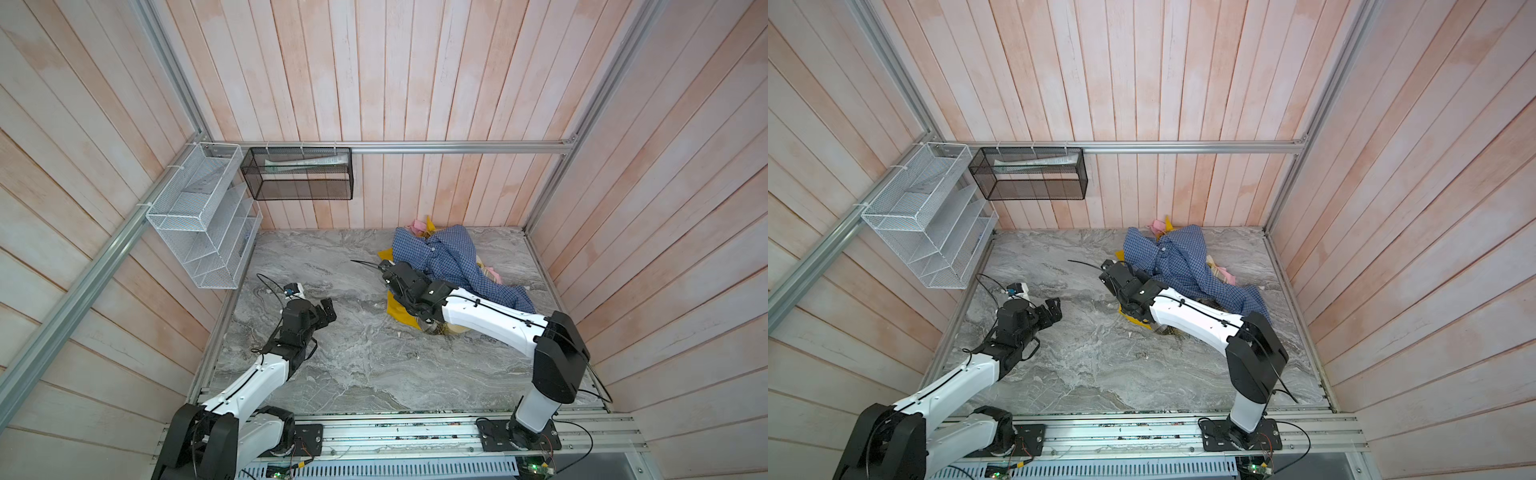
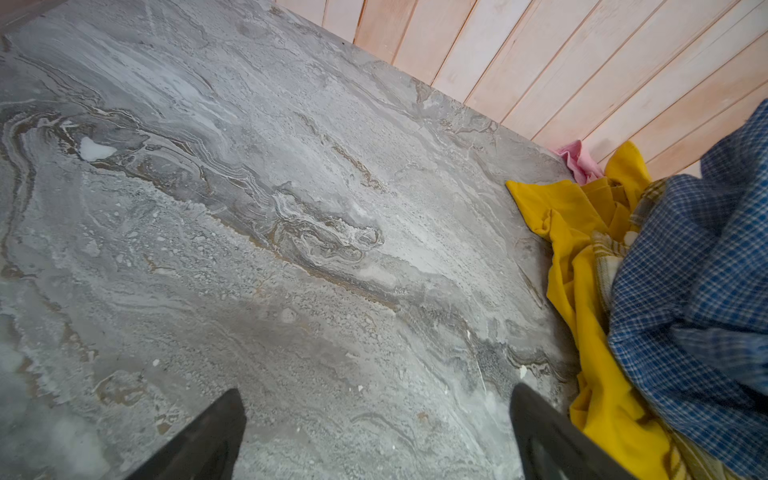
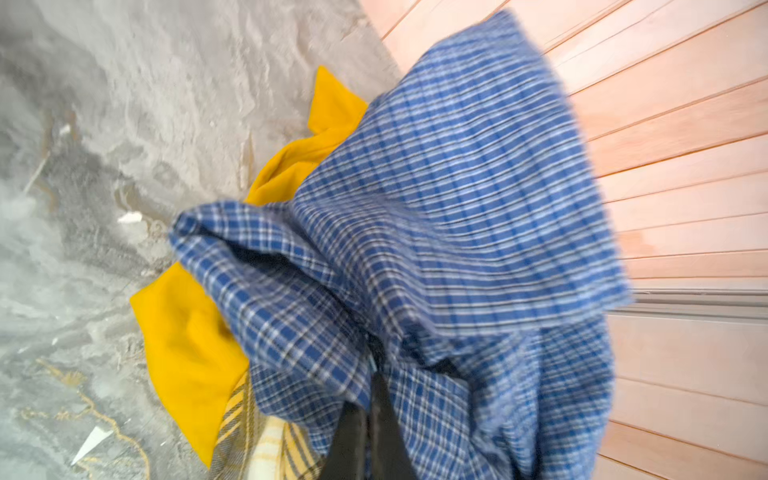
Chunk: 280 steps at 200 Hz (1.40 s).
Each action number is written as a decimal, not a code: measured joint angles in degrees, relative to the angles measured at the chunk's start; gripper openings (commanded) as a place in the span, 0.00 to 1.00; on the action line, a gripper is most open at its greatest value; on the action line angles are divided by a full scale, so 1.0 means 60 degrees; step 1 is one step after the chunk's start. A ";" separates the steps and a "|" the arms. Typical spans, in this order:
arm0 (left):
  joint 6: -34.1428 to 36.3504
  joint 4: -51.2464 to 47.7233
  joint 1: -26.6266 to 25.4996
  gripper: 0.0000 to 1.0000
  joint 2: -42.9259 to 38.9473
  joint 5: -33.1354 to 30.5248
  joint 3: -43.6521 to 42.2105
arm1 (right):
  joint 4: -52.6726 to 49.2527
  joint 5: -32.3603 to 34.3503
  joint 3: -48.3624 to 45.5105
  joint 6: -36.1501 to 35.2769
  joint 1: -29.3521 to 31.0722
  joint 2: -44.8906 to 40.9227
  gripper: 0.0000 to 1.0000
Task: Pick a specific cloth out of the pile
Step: 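Raise the blue shirt with the right gripper while the left gripper reaches toward it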
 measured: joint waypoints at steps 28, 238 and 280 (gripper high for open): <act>0.0011 0.0000 0.0000 1.00 0.0000 0.0000 0.0000 | 0.0284 0.0197 0.1180 -0.0481 -0.0055 -0.0670 0.00; 0.2197 0.3734 -0.2484 1.00 0.1665 0.1872 0.3861 | 0.0448 -0.5508 1.0863 0.1002 -0.0372 0.2036 0.00; 0.2645 0.4269 -0.2790 1.00 0.3916 0.3381 0.6018 | 0.0466 -0.6233 1.0863 0.1548 -0.0401 0.2033 0.00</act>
